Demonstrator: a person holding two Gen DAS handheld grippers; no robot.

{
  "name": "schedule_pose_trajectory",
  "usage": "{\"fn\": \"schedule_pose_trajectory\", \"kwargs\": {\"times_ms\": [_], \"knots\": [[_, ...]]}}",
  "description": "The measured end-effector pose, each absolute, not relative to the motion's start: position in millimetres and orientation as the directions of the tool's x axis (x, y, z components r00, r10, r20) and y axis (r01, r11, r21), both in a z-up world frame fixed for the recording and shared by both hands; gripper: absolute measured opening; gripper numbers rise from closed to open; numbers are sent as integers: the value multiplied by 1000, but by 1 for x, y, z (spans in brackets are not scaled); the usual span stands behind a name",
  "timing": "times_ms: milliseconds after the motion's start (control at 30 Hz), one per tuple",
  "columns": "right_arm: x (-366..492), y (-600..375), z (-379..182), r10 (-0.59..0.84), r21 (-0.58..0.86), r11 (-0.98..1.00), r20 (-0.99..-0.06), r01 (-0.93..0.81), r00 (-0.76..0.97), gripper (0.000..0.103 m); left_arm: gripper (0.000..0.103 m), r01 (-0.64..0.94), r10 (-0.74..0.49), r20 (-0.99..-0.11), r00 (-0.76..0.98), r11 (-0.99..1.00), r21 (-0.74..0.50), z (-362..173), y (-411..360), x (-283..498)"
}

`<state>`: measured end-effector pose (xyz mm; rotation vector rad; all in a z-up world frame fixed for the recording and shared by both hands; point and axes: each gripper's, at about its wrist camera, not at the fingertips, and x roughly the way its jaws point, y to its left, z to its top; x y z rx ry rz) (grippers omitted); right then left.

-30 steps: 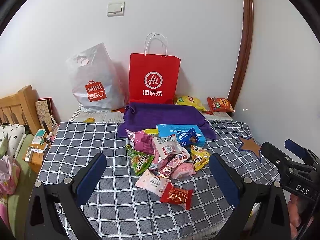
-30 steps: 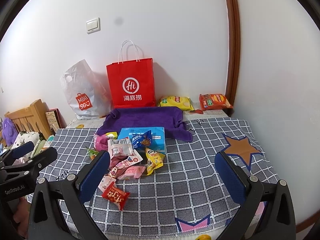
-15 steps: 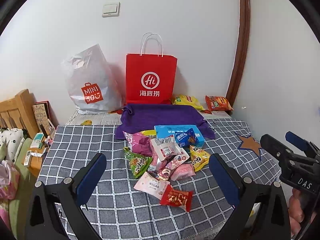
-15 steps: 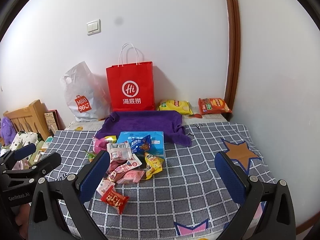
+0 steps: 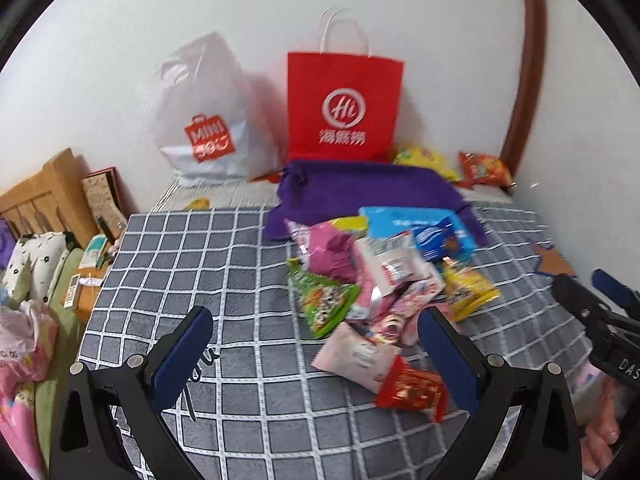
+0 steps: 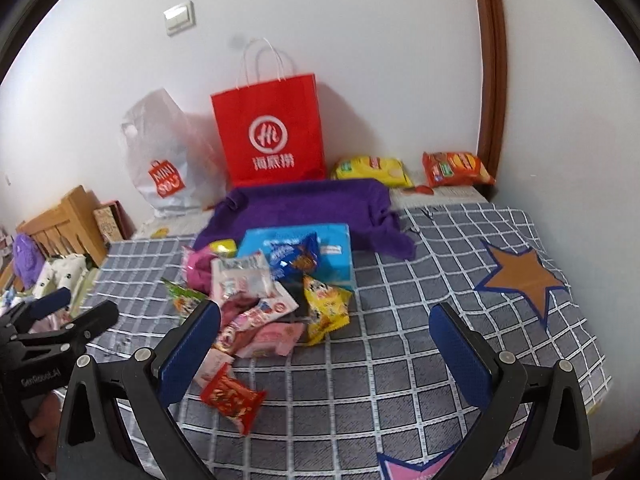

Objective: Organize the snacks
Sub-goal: 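Grasp the green triangular snack with the left tool while the right grasps the yellow triangular snack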

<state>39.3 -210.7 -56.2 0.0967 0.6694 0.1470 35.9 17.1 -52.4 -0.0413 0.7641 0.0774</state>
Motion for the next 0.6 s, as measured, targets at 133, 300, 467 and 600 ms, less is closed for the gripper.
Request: {"fn": "schedule_pose_trajectory", "kwargs": {"times_ms": [133, 300, 467, 600], "knots": [[52, -207, -75, 115, 93, 993, -627, -73, 770, 103, 103, -57, 15, -703, 711, 998, -36, -67, 24, 49], [70, -211, -95, 140, 119, 990, -646, -81, 751, 103, 102, -31, -10, -712, 702, 999, -44, -79, 25, 63], [92, -212, -116, 144, 135, 988, -683, -71, 716, 103, 100, -33, -14, -724, 690, 998, -51, -94, 30, 78], [112, -216, -136, 241, 261, 963, -705, -73, 667, 91, 97, -47, -11, -728, 686, 997, -59, -105, 37, 88]]}}
